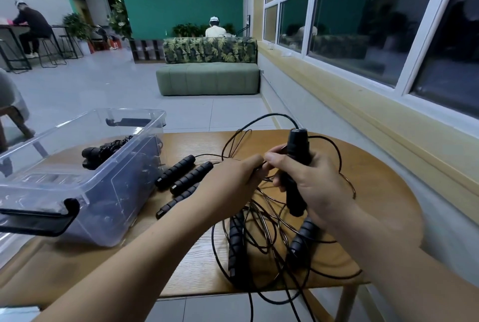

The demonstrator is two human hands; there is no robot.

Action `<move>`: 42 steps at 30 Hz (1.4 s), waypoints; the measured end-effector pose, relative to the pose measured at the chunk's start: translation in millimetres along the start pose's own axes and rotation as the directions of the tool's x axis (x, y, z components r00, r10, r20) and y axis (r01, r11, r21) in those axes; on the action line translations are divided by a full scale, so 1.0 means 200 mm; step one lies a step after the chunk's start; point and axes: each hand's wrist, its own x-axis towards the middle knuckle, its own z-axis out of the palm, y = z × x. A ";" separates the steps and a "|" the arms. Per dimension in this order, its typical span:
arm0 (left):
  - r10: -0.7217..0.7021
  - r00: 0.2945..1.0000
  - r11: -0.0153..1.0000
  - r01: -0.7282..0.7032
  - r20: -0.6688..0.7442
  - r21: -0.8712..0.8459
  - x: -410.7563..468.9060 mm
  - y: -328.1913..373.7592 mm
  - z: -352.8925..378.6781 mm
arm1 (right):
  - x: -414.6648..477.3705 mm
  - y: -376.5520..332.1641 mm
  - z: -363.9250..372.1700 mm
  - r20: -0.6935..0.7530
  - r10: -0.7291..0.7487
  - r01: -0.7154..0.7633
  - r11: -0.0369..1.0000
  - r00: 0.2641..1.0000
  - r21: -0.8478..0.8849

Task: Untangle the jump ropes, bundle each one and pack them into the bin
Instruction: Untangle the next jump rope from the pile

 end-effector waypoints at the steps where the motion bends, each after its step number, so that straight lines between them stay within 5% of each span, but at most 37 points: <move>1: -0.028 1.000 0.999 0.028 0.000 -0.025 0.00 -0.02 0.00 | 0.00 -0.02 -0.01 -0.014 -0.011 0.011 1.000 1.000 -0.002; 6: -0.094 0.996 0.993 0.094 0.006 -0.072 -0.01 -0.15 -0.03 | 0.03 -0.15 -0.15 -0.212 -0.059 0.084 0.990 0.975 0.111; 12: -0.074 0.996 0.902 0.050 -0.040 -0.429 -0.02 -0.22 -0.12 | 0.10 -0.15 -0.27 -0.352 0.007 0.076 0.972 0.936 0.222; 17: -0.075 0.994 0.901 0.033 -0.079 -0.432 0.00 -0.15 -0.12 | 0.06 -0.11 -0.18 -0.268 0.048 0.010 0.978 0.962 0.210; 28: -0.064 0.998 0.908 0.061 0.007 -0.414 -0.02 0.01 -0.04 | 0.00 0.00 0.00 -0.067 -0.045 0.035 0.990 0.997 -0.137; 33: -0.104 0.994 0.804 0.109 0.041 -0.585 -0.06 0.05 -0.04 | 0.02 -0.08 -0.09 -0.134 -0.062 0.055 0.997 0.989 -0.049; 39: -0.145 0.982 0.542 0.181 0.120 -0.821 -0.09 0.13 0.00 | 0.10 -0.16 -0.27 -0.334 -0.025 0.098 0.974 0.942 0.203; 42: -0.190 0.977 0.530 0.189 0.101 -0.827 -0.08 0.16 0.02 | 0.09 -0.15 -0.29 -0.308 0.012 0.070 0.964 0.951 0.255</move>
